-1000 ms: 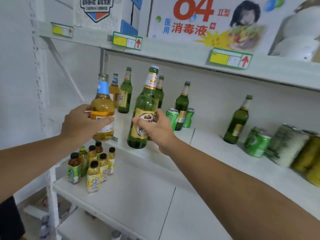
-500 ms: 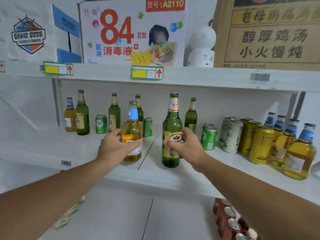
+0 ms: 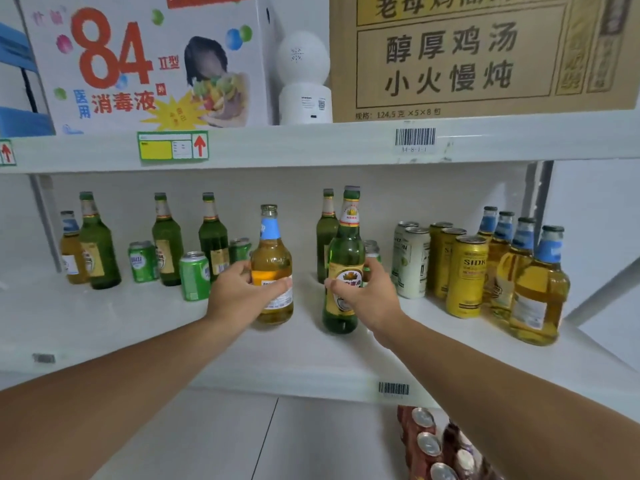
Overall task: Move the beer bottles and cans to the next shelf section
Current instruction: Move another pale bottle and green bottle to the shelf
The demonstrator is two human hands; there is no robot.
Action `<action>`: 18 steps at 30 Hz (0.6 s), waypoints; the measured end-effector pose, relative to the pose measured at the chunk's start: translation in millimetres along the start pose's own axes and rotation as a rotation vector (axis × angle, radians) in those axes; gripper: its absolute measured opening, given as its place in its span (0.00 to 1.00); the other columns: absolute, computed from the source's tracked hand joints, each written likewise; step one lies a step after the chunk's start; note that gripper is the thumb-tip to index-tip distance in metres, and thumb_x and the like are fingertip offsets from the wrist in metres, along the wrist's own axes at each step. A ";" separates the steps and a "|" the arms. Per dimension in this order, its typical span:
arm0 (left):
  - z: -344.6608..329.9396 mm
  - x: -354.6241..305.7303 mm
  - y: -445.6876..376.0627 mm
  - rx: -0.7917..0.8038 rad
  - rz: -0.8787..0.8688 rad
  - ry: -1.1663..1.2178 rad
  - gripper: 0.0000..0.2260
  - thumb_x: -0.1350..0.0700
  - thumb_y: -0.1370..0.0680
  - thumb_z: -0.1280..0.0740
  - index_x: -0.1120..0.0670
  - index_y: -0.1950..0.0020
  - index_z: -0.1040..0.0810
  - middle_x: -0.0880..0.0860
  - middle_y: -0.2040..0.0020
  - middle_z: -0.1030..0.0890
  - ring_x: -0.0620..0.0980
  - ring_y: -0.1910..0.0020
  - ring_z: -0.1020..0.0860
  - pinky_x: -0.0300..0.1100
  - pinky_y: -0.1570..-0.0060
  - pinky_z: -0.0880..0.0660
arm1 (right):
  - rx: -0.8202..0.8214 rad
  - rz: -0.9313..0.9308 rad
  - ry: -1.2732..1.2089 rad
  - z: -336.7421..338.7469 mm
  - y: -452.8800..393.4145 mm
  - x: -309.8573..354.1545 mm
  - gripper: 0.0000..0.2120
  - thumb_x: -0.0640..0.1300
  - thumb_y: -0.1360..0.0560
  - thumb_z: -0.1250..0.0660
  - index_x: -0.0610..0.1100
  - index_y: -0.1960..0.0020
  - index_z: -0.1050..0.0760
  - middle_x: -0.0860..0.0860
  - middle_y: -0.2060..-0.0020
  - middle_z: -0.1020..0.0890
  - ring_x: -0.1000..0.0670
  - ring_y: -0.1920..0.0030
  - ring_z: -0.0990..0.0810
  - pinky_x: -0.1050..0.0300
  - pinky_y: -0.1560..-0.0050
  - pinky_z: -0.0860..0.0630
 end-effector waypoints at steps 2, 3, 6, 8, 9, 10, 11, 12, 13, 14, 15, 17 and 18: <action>-2.3 0.9 -8.4 0.010 -0.008 -0.006 0.20 0.47 0.32 0.13 0.46 0.46 0.16 0.46 0.51 0.10 0.47 0.51 0.12 0.49 0.45 0.15 | -0.010 -0.009 0.025 -3.7 -6.6 -7.8 0.29 0.51 0.30 0.15 0.53 0.35 0.25 0.54 0.45 0.15 0.52 0.45 0.14 0.50 0.44 0.15; -2.8 1.5 -13.0 0.011 -0.012 0.000 0.19 0.47 0.32 0.14 0.46 0.46 0.17 0.46 0.52 0.10 0.47 0.50 0.12 0.48 0.45 0.16 | -0.011 -0.010 0.041 -7.0 -11.0 -11.0 0.28 0.51 0.31 0.15 0.53 0.36 0.25 0.54 0.46 0.14 0.52 0.45 0.14 0.50 0.44 0.15; -1.6 6.6 -30.6 0.018 -0.017 0.029 0.17 0.48 0.31 0.14 0.44 0.49 0.18 0.45 0.53 0.11 0.47 0.50 0.12 0.46 0.47 0.17 | -0.022 -0.013 0.068 -20.0 -25.6 -14.1 0.25 0.48 0.30 0.15 0.55 0.40 0.25 0.54 0.47 0.14 0.52 0.46 0.14 0.52 0.45 0.16; 0.0 14.0 -43.1 0.039 -0.006 0.074 0.17 0.48 0.31 0.14 0.44 0.49 0.18 0.45 0.53 0.11 0.47 0.50 0.12 0.48 0.45 0.16 | -0.028 -0.028 0.083 -30.8 -38.4 -17.3 0.26 0.48 0.30 0.15 0.54 0.39 0.25 0.53 0.46 0.15 0.51 0.45 0.15 0.52 0.45 0.16; 0.2 18.7 -49.4 0.053 0.003 0.099 0.18 0.48 0.31 0.14 0.44 0.47 0.17 0.45 0.53 0.10 0.48 0.50 0.12 0.51 0.44 0.15 | -0.031 -0.038 0.091 -35.5 -45.6 -20.0 0.26 0.49 0.30 0.15 0.53 0.39 0.25 0.53 0.45 0.15 0.51 0.45 0.15 0.52 0.45 0.16; 1.0 23.3 -55.4 0.066 0.008 0.113 0.19 0.49 0.31 0.13 0.45 0.46 0.17 0.45 0.53 0.10 0.48 0.50 0.11 0.52 0.43 0.15 | -0.038 -0.044 0.098 -40.2 -52.8 -22.1 0.26 0.49 0.30 0.15 0.53 0.39 0.25 0.53 0.45 0.15 0.51 0.45 0.15 0.51 0.45 0.16; 1.8 26.6 -60.8 0.078 0.008 0.123 0.19 0.49 0.31 0.13 0.45 0.46 0.17 0.45 0.53 0.10 0.47 0.50 0.11 0.52 0.43 0.15 | -0.048 -0.048 0.108 -44.3 -60.3 -24.5 0.26 0.49 0.30 0.15 0.53 0.38 0.25 0.53 0.46 0.15 0.51 0.45 0.15 0.51 0.45 0.15; 2.7 29.9 -66.1 0.090 0.004 0.130 0.19 0.50 0.31 0.13 0.45 0.46 0.17 0.44 0.53 0.10 0.47 0.51 0.11 0.51 0.43 0.15 | -0.064 -0.050 0.116 -47.6 -67.0 -26.7 0.27 0.50 0.31 0.15 0.53 0.38 0.25 0.53 0.46 0.15 0.51 0.45 0.15 0.49 0.44 0.15; 3.0 32.3 -71.3 0.101 -0.004 0.133 0.19 0.51 0.31 0.13 0.45 0.46 0.17 0.44 0.54 0.10 0.46 0.52 0.11 0.50 0.44 0.15 | -0.085 -0.051 0.126 -50.4 -73.9 -29.9 0.27 0.50 0.31 0.15 0.53 0.37 0.25 0.53 0.46 0.14 0.51 0.46 0.14 0.48 0.43 0.15; 2.9 34.0 -76.2 0.114 -0.017 0.131 0.19 0.52 0.31 0.13 0.45 0.46 0.17 0.43 0.54 0.10 0.45 0.53 0.11 0.49 0.45 0.15 | -0.108 -0.050 0.134 -52.2 -79.3 -31.5 0.28 0.50 0.31 0.15 0.53 0.37 0.25 0.53 0.46 0.14 0.51 0.46 0.14 0.47 0.42 0.14; 2.1 35.7 -80.7 0.129 -0.031 0.125 0.19 0.52 0.32 0.13 0.46 0.45 0.17 0.43 0.54 0.10 0.44 0.53 0.11 0.49 0.45 0.15 | -0.130 -0.050 0.144 -53.8 -84.2 -33.0 0.27 0.50 0.31 0.15 0.52 0.37 0.25 0.53 0.46 0.15 0.51 0.46 0.15 0.47 0.42 0.15; 0.2 38.4 -88.5 0.154 -0.048 0.118 0.20 0.51 0.32 0.13 0.46 0.45 0.17 0.42 0.54 0.10 0.43 0.53 0.11 0.48 0.45 0.15 | -0.164 -0.053 0.161 -55.6 -91.6 -34.5 0.26 0.50 0.30 0.16 0.52 0.38 0.26 0.53 0.47 0.15 0.50 0.46 0.15 0.48 0.43 0.15; -1.1 39.9 -91.9 0.164 -0.052 0.117 0.21 0.50 0.32 0.13 0.46 0.44 0.17 0.42 0.54 0.10 0.43 0.52 0.11 0.48 0.45 0.15 | -0.177 -0.054 0.168 -55.9 -94.3 -34.2 0.25 0.50 0.29 0.16 0.52 0.39 0.26 0.53 0.47 0.15 0.50 0.46 0.15 0.49 0.43 0.16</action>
Point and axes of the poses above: each hand's wrist, its own y-axis away from the middle knuckle, its own z-axis out of the back of the hand, x = y × z, the point moved 8 cm from there along -y, towards the middle knuckle
